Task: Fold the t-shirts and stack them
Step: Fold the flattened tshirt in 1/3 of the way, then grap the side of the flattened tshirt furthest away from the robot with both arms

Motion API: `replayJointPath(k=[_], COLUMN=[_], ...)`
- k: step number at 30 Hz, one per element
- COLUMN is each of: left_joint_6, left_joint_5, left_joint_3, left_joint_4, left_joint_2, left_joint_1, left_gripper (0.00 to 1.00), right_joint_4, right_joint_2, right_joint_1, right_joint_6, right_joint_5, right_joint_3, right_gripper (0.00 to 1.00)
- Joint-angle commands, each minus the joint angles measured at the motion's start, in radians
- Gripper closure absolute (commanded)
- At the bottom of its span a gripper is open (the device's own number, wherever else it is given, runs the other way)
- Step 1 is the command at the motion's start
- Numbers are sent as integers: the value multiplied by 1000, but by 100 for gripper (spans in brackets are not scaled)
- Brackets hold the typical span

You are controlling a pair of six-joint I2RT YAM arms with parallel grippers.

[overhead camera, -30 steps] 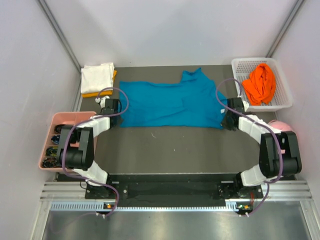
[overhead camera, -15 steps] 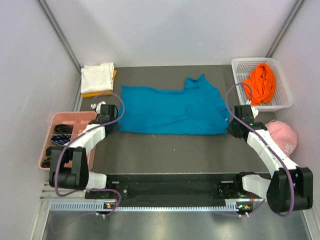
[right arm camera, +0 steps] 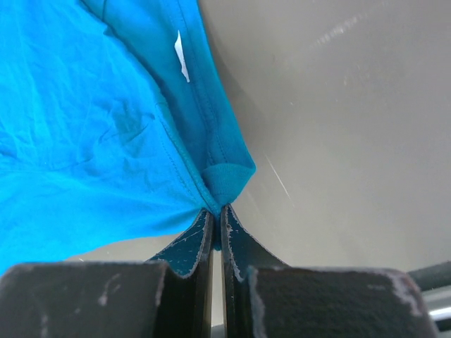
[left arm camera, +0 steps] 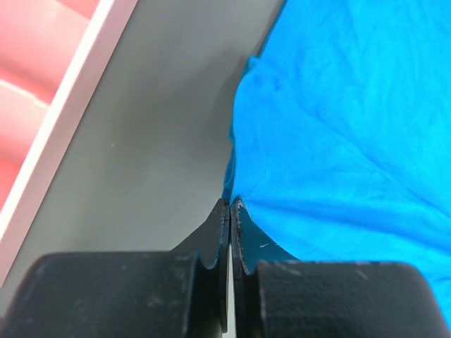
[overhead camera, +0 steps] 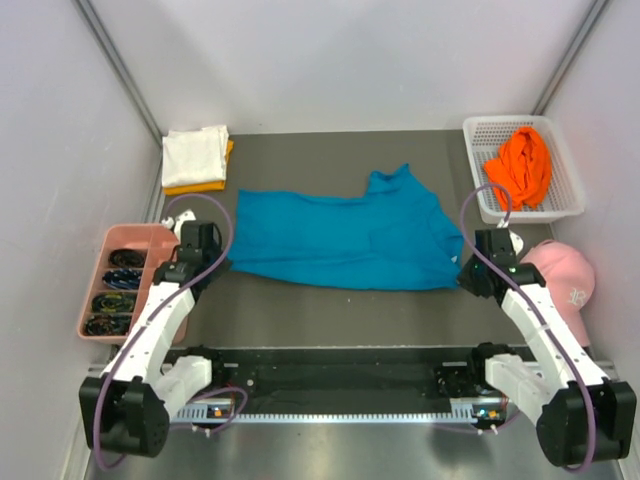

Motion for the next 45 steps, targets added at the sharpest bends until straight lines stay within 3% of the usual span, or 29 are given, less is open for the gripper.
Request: replayJointPath(k=[1,3,6,7,10,11,12,15,20,24,30,38,45], left_joint_6=[-24,-27,-30,-35,-42,-41,-39,-19,31,25,17,42,42], left_joint_5=[15,21,9,0,-34,-57,-72,-126,-129,-78,29,18,20], left_joint_3=[-28,-22,-11,-6,15,21,40,84,109,169,258,196,157], left_joint_4=[-62,-69,-80,-91,-111,-114,-115,-103,108,222,256,256,259], left_joint_2=[-62,-59,-57,-59,-82,-91,-106,-123,-73,61,173,161,176], left_joint_1=[7,7,7,7,7,7,7,7,7,7,4,4,4], left_gripper=[100,100,93,87,51,28,13,4,3,3,3,3,3], right_joint_4=[-45,-52,-54,-54,-58,-58,-58,-34,163,297,504,574,555], right_joint_2=[-43,-48,-52,-52,-56,-57,-59,-52,36,252,550,1005,1191], right_joint_1=[-12,-12,-12,-12,-13,-12,-12,-12,-13,-12,-12,-10,-7], right_joint_6=[15,20,18,17,17,12,14,-3,-46,-52,-94,-163,-172], right_joint_5=[2,3,5,6,31,42,57,100,55,37,-78,-335,-461], right_joint_3=[7,10,18,23,38,43,49,84,142,245,465,852,1075], right_gripper=[100,100,74,59,48,45,44,43,42,41,41,44,48])
